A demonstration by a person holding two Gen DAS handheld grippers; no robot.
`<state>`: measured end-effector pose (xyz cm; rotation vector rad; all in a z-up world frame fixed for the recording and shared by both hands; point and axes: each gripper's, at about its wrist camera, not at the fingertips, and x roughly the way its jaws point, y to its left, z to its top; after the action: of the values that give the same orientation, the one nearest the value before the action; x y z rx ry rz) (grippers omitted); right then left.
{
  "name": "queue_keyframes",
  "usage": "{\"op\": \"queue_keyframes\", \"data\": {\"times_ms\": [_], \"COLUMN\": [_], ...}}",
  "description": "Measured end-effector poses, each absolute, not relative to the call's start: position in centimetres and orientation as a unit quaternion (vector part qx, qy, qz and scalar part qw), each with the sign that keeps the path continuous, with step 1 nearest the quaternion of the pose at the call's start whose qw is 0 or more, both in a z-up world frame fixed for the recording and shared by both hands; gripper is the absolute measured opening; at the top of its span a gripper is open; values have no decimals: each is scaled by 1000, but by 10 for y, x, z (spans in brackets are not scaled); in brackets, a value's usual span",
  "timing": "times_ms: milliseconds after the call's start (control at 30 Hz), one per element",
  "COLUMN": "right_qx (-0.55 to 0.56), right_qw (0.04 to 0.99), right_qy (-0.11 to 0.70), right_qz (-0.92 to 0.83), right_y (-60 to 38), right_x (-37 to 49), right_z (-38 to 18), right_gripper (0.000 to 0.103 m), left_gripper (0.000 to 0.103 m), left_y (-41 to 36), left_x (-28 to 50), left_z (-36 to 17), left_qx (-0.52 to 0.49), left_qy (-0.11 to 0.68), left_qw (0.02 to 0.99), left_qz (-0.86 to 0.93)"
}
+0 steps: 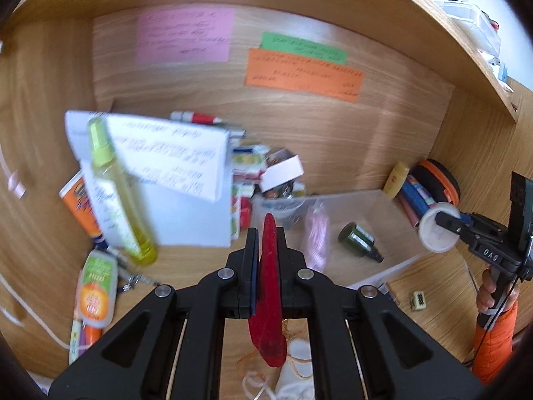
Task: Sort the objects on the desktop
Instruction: 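Lower the red felt and white container into the clear box and open both tools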
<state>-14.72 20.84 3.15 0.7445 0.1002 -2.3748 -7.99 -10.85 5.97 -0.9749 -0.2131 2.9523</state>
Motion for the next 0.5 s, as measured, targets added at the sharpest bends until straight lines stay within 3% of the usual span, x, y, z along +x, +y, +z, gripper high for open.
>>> {"op": "queue_keyframes", "data": {"times_ms": [500], "right_qx": [312], "right_qw": [335], "right_qy": [34], "right_qz": [-888], "right_y": [190], "right_x": [-182], "right_z": [11], "right_gripper": [27], "left_gripper": [7], "left_y": [-65], "left_x": [-155], "left_z": [61], "left_qx": [-315], "left_qy": [-68], "left_qw": [59], "left_qz": [945]}}
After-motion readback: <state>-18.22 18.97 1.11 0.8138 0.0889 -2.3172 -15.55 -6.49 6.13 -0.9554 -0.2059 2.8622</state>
